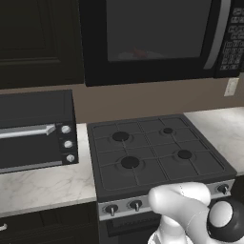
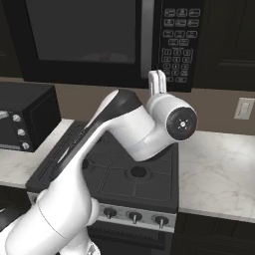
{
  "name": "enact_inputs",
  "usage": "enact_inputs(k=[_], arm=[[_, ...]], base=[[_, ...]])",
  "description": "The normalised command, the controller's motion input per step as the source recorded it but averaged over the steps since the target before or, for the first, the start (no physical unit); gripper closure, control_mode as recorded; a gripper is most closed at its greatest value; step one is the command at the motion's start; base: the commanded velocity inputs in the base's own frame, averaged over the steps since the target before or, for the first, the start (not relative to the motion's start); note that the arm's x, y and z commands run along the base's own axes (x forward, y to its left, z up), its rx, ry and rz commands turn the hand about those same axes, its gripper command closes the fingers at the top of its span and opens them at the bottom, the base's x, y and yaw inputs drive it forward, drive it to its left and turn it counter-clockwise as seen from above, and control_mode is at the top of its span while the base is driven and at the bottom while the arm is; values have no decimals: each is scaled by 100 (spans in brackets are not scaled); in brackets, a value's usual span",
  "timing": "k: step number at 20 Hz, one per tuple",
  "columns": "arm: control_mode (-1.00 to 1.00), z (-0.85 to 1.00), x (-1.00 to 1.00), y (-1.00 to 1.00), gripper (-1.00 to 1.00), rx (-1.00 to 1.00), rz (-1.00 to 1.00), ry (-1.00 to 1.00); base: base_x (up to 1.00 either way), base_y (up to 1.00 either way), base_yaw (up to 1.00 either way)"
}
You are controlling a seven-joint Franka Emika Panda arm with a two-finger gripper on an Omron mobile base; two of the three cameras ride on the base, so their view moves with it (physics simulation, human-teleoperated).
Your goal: Transport the fish from the fridge to the microwave and turn on the microwave.
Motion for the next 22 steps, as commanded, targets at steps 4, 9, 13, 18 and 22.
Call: enact_inputs(k=[4, 9, 13, 18, 22], arm=[[-100, -12, 24, -1, -100, 0, 0, 0], [-100, -13, 30, 3, -100, 0, 0, 0], [-100, -5, 25, 0, -100, 0, 0, 0], [-100, -1, 12, -16, -100, 1, 0, 0], [-100, 0, 6, -26, -100, 1, 0, -1]], base=[[0, 0, 0], [0, 0, 0], [0, 0, 0], [0, 0, 0], [0, 0, 0]])
